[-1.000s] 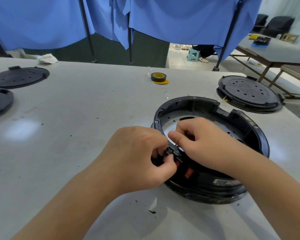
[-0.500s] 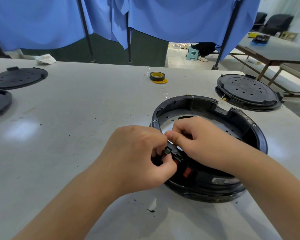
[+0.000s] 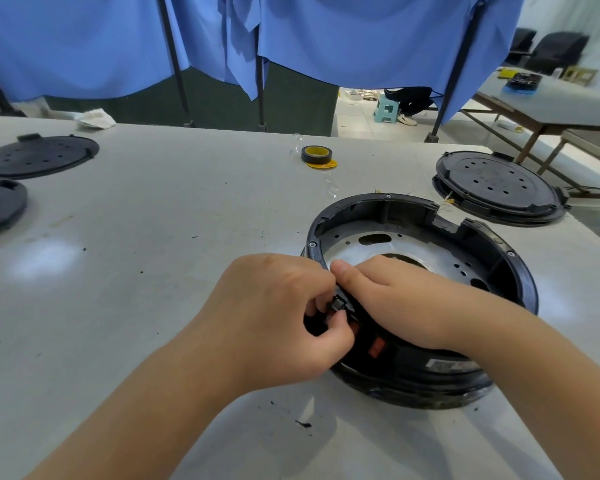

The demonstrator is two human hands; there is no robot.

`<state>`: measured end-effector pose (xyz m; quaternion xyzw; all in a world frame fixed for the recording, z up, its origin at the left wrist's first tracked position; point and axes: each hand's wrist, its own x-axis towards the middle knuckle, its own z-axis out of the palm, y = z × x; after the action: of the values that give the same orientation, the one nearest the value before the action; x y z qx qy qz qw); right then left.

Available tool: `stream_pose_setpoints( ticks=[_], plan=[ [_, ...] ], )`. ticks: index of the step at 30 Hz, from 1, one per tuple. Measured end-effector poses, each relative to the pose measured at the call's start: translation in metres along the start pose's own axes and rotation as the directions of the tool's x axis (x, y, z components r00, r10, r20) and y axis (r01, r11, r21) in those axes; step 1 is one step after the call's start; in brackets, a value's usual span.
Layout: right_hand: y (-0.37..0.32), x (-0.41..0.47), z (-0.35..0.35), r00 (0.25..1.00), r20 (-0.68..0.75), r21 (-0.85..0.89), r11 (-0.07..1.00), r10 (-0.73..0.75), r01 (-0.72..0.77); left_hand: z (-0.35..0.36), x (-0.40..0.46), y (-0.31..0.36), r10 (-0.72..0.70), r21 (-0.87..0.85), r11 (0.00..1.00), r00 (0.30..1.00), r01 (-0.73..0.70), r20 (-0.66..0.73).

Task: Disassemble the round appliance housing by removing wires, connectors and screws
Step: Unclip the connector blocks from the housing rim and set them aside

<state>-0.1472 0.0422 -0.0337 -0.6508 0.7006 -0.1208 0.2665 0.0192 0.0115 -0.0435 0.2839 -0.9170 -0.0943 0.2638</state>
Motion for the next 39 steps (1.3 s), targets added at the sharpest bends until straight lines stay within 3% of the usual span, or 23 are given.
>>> stream_pose_setpoints(
  ticks=[5, 11, 39],
  plan=[
    [-0.0026, -0.0001, 0.0003, 0.996, 0.086, 0.063, 0.998, -0.037, 0.032, -0.0005, -0.0007, -0.0003, -0.013, 0.014, 1.0, 1.0, 0.013, 0.02],
    [-0.0044, 0.0014, 0.0022, 0.996, 0.081, 0.006, 0.999, -0.043, 0.042, -0.0027, -0.0022, -0.0002, -0.018, 0.022, 1.0, 0.999, 0.017, 0.049],
    [0.003, 0.008, 0.0026, 0.985, 0.12, 0.105, 0.988, -0.126, 0.114, -0.0026, -0.0009, -0.0059, -0.036, -0.024, 0.999, 0.997, 0.038, 0.071]
  ],
)
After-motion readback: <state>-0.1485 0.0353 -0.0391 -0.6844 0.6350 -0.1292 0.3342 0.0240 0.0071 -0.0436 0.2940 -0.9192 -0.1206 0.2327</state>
